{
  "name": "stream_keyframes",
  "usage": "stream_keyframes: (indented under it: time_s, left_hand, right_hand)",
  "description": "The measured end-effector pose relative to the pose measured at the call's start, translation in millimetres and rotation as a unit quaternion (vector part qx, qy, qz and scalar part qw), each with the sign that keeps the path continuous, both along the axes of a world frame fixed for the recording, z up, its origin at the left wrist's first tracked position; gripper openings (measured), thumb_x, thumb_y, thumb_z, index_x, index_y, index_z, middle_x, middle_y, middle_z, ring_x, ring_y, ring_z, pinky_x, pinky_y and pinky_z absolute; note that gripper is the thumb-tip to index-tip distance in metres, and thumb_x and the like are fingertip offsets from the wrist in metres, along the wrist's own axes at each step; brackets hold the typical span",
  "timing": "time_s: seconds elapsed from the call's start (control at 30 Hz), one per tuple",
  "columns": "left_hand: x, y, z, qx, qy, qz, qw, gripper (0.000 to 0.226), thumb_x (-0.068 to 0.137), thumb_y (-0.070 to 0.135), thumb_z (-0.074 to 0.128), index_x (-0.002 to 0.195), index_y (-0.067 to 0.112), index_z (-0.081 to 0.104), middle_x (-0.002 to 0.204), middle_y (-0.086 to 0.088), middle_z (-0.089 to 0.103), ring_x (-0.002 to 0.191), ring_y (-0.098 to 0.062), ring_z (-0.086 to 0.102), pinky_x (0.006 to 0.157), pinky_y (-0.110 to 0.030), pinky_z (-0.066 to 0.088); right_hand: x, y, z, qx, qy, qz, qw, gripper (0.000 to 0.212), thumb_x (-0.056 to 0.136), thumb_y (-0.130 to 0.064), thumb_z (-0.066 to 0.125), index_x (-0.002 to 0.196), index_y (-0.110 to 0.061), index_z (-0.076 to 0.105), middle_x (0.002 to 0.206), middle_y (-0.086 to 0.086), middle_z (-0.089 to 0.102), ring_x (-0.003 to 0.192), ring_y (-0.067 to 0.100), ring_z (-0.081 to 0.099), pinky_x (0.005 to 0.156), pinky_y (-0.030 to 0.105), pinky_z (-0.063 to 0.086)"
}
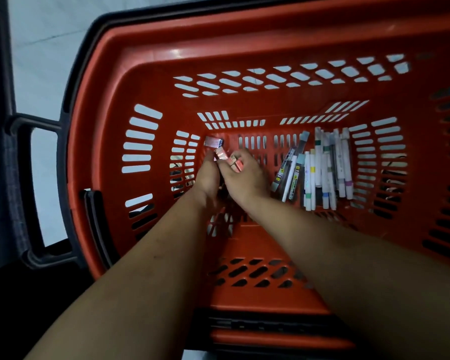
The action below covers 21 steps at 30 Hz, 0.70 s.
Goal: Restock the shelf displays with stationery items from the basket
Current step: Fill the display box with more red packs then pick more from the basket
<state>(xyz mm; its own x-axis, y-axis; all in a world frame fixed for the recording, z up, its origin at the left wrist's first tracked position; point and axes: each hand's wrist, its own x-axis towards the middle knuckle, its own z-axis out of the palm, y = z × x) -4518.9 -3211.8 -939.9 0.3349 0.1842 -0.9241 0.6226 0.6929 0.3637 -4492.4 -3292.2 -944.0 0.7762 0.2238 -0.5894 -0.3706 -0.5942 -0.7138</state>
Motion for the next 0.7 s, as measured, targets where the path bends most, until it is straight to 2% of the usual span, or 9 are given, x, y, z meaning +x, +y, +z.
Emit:
stream_keyframes:
  time_s: [0.07, 0.17, 0.27, 0.33, 0.47, 0.6, 0.7]
  left_hand:
    - [5, -2, 4, -0.004, -0.025, 0.036, 0.999, 0.071, 0.099, 0.070, 0.029, 0.121, 0.015, 0.068, 0.121, -0.013, 0.072, 0.114, -0.026, 0.067, 0.105, -0.039, 0.048]
    - [13, -1, 7, -0.013, -0.062, 0.079, 0.995, 0.078, 0.099, 0.072, 0.019, 0.107, 0.014, 0.070, 0.102, -0.010, 0.076, 0.096, -0.022, 0.070, 0.091, -0.033, 0.054]
    - [17, 3, 8, -0.019, -0.102, 0.089, 0.991, 0.062, 0.104, 0.057, 0.027, 0.089, 0.013, 0.068, 0.081, -0.007, 0.071, 0.077, -0.020, 0.069, 0.071, -0.028, 0.056]
    - [19, 6, 11, -0.037, -0.135, 0.108, 0.984, 0.048, 0.103, 0.045, 0.037, 0.081, 0.014, 0.065, 0.076, -0.004, 0.065, 0.071, -0.019, 0.064, 0.066, -0.027, 0.054]
    - [23, 8, 15, -0.074, -0.159, 0.140, 0.975, 0.045, 0.101, 0.030, 0.043, 0.065, 0.014, 0.067, 0.064, -0.002, 0.063, 0.061, -0.017, 0.062, 0.060, -0.026, 0.053]
    - [25, 7, 20, -0.098, -0.149, 0.127, 0.976, 0.025, 0.096, 0.023, 0.050, 0.082, 0.011, 0.067, 0.073, -0.003, 0.064, 0.065, -0.018, 0.065, 0.064, -0.027, 0.056]
    - [27, 8, 21, -0.115, -0.151, 0.106, 0.976, 0.020, 0.094, 0.024, 0.054, 0.090, 0.009, 0.066, 0.084, -0.005, 0.063, 0.074, -0.019, 0.066, 0.075, -0.031, 0.056]
  right_hand:
    - [0, 2, 10, -0.011, -0.062, 0.000, 0.998, 0.022, 0.091, -0.053, 0.060, 0.096, -0.032, 0.056, 0.082, -0.008, 0.068, 0.079, 0.019, 0.065, 0.071, 0.035, 0.055]
    - [2, 7, 21, -0.018, -0.145, -0.004, 0.989, 0.026, 0.093, -0.054, 0.058, 0.104, -0.032, 0.060, 0.093, -0.006, 0.070, 0.088, 0.020, 0.065, 0.075, 0.033, 0.051]
    - [4, 9, 27, -0.011, -0.183, 0.007, 0.983, 0.030, 0.092, -0.056, 0.059, 0.109, -0.031, 0.061, 0.100, -0.007, 0.069, 0.093, 0.019, 0.065, 0.079, 0.036, 0.054]
    - [5, 9, 31, -0.011, -0.201, 0.019, 0.979, 0.032, 0.091, -0.054, 0.061, 0.113, -0.031, 0.062, 0.106, -0.007, 0.066, 0.096, 0.019, 0.064, 0.080, 0.036, 0.054]
    - [7, 5, 38, -0.014, -0.232, 0.053, 0.971, 0.033, 0.091, -0.051, 0.062, 0.117, -0.031, 0.061, 0.109, -0.007, 0.063, 0.097, 0.019, 0.064, 0.078, 0.036, 0.055]
    - [13, -4, 37, -0.048, -0.245, 0.082, 0.965, 0.034, 0.092, -0.052, 0.060, 0.115, -0.026, 0.062, 0.112, -0.007, 0.063, 0.098, 0.018, 0.063, 0.076, 0.031, 0.052]
    - [17, -9, 35, -0.058, -0.254, 0.097, 0.961, 0.038, 0.093, -0.055, 0.058, 0.115, -0.025, 0.060, 0.113, -0.005, 0.062, 0.097, 0.019, 0.063, 0.078, 0.036, 0.055]
